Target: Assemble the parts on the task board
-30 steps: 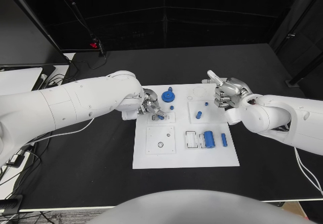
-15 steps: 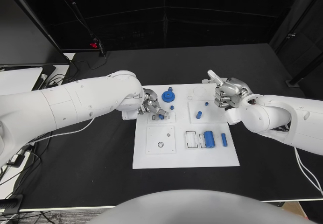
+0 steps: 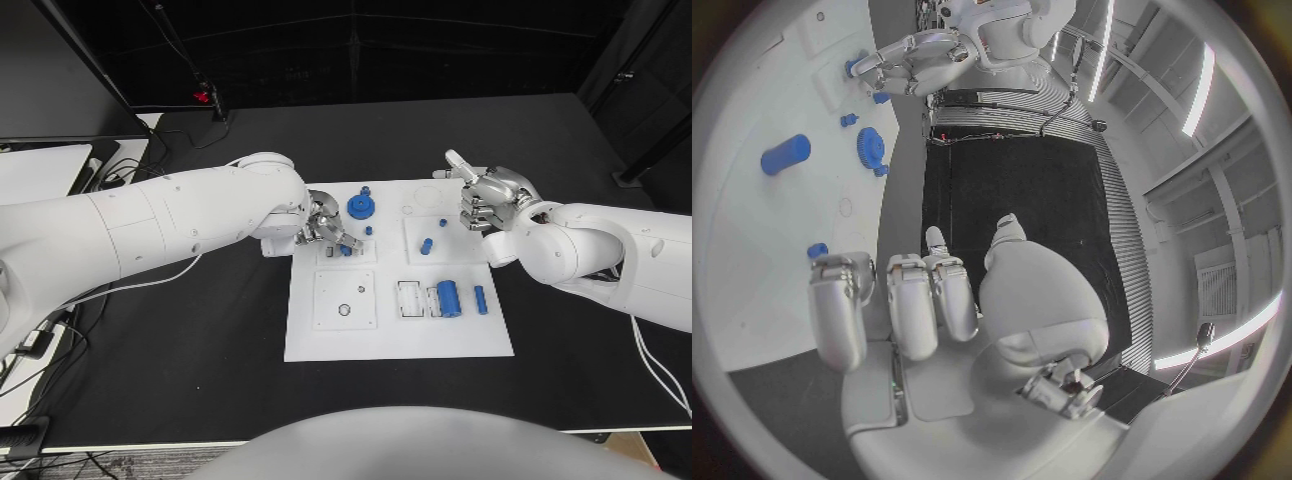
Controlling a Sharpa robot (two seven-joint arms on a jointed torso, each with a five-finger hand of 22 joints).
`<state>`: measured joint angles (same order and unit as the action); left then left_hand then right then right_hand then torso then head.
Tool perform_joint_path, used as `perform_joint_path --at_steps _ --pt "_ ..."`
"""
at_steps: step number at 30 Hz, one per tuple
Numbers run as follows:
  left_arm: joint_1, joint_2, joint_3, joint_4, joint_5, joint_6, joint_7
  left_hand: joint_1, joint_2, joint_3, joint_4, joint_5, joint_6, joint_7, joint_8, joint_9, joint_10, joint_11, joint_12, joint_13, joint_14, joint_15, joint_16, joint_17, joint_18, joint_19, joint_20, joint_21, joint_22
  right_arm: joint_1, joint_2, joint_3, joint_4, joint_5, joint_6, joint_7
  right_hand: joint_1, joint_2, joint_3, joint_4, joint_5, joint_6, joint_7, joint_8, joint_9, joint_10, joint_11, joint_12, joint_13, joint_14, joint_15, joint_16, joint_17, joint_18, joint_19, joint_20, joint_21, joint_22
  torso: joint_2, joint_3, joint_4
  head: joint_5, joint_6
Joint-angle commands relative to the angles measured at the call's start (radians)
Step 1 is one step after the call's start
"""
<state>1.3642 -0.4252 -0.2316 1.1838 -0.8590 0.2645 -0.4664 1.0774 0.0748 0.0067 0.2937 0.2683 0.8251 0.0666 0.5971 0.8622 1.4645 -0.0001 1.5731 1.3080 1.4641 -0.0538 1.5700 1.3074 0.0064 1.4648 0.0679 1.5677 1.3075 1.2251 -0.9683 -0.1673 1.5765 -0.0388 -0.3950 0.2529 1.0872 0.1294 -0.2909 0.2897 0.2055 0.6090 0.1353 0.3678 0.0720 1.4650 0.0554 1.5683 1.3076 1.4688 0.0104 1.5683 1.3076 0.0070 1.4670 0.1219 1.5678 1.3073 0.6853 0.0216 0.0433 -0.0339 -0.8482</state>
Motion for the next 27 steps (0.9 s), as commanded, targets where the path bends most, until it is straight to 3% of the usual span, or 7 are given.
perform_joint_path --at_steps 1,18,22,27 --pt "-0.007 -0.004 -0.005 0.000 -0.037 -0.021 -0.005 -0.015 -0.001 -0.012 0.000 -0.006 0.006 -0.008 0.011 0.008 0.106 0.001 -0.002 0.263 0.107 0.004 0.001 0.263 -0.006 0.106 0.006 0.003 0.263 0.001 0.001 0.000 0.000 0.002 0.004 0.004 0.001 0.010 -0.006 0.002 0.004 0.002 -0.005 0.003 -0.001 0.106 -0.006 0.003 0.263 0.102 -0.006 0.002 0.263 -0.007 0.104 -0.004 0.003 0.263 0.000 0.0004 0.0003 0.000 0.000" --pt "-0.007 -0.028 -0.005 0.026 -0.050 -0.072 0.026 -0.024 0.012 -0.029 0.000 -0.005 0.009 -0.012 0.029 0.025 0.106 -0.003 -0.002 0.263 0.107 0.001 0.001 0.263 -0.006 0.106 0.003 0.003 0.263 -0.003 0.001 0.000 -0.004 0.002 0.003 0.000 0.000 0.011 -0.007 0.002 0.004 0.002 -0.005 0.003 -0.002 0.106 -0.006 0.003 0.263 0.102 -0.006 0.002 0.263 -0.007 0.104 -0.004 0.003 0.263 0.001 -0.0012 -0.0007 0.002 0.000" --pt "-0.007 -0.031 -0.005 0.027 -0.052 -0.073 0.028 -0.025 0.014 -0.030 0.000 -0.004 0.009 -0.013 0.029 0.026 0.106 -0.003 -0.002 0.263 0.107 0.001 0.001 0.263 -0.006 0.106 0.003 0.003 0.263 -0.004 0.000 0.000 -0.004 0.002 0.003 -0.001 0.000 0.011 -0.007 0.002 0.004 0.002 -0.005 0.003 -0.002 0.106 -0.006 0.003 0.263 0.102 -0.006 0.002 0.263 -0.007 0.104 -0.004 0.003 0.263 0.000 0.0008 -0.0006 0.003 -0.001" --pt "-0.007 -0.030 -0.005 0.027 -0.053 -0.074 0.030 -0.025 0.014 -0.030 0.000 -0.004 0.009 -0.013 0.029 0.026 0.106 -0.003 -0.002 0.263 0.107 0.001 0.001 0.263 -0.006 0.106 0.003 0.003 0.263 -0.005 0.002 0.000 -0.005 0.002 0.003 -0.003 0.000 0.011 -0.007 0.002 0.004 0.002 -0.005 0.003 -0.002 0.106 -0.006 0.003 0.263 0.102 -0.006 0.002 0.263 -0.007 0.104 -0.004 0.003 0.263 0.000 0.0001 0.0002 0.002 0.000"
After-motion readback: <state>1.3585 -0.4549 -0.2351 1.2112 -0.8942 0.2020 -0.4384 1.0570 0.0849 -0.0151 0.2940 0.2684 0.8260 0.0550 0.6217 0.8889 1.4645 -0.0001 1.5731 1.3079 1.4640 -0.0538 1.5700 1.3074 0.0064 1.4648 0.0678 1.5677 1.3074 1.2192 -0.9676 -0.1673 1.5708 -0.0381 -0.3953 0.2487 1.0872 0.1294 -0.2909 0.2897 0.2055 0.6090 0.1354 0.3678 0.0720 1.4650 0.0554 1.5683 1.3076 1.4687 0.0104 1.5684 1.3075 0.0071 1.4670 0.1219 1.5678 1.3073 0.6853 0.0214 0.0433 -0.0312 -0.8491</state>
